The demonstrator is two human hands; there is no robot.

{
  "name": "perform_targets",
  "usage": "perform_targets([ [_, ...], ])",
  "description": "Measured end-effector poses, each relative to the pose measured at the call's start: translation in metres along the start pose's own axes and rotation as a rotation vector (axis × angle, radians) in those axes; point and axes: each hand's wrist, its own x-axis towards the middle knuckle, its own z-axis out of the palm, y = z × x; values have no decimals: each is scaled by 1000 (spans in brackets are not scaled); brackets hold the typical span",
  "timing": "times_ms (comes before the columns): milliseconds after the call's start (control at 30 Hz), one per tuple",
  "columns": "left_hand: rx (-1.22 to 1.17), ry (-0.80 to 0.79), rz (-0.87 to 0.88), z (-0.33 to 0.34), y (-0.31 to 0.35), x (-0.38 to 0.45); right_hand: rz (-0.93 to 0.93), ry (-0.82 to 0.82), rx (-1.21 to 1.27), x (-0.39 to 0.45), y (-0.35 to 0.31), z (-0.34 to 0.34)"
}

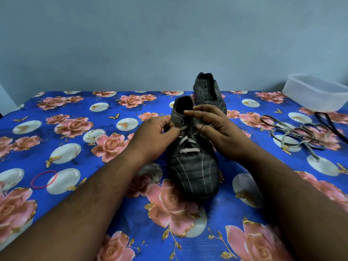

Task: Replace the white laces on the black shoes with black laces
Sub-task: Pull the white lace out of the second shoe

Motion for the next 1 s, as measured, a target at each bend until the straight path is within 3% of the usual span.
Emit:
perform_targets([
  [100,-20,-24,-180,-4,-8,1,-2,-4,8,0,1,0],
  [167,-4,-19,-196,-8,-10,1,1,-7,14,0,0,-1],
  [367,-173,-19,40,-6,7,-4,6,-20,8,-1,-2,-3],
  [533,-44,25,212,1,7,-2,7,-24,9,0,-2,-3],
  [833,100,-19,-185,-9,-15,2,12,-19,25,-1,-1,-2],
  [933,162,11,-182,-11,-18,2,17,-21,30,-1,0,-2],
  [1000,75,55,-80,-10,-15,3,19,-20,36,-1,0,-3],
])
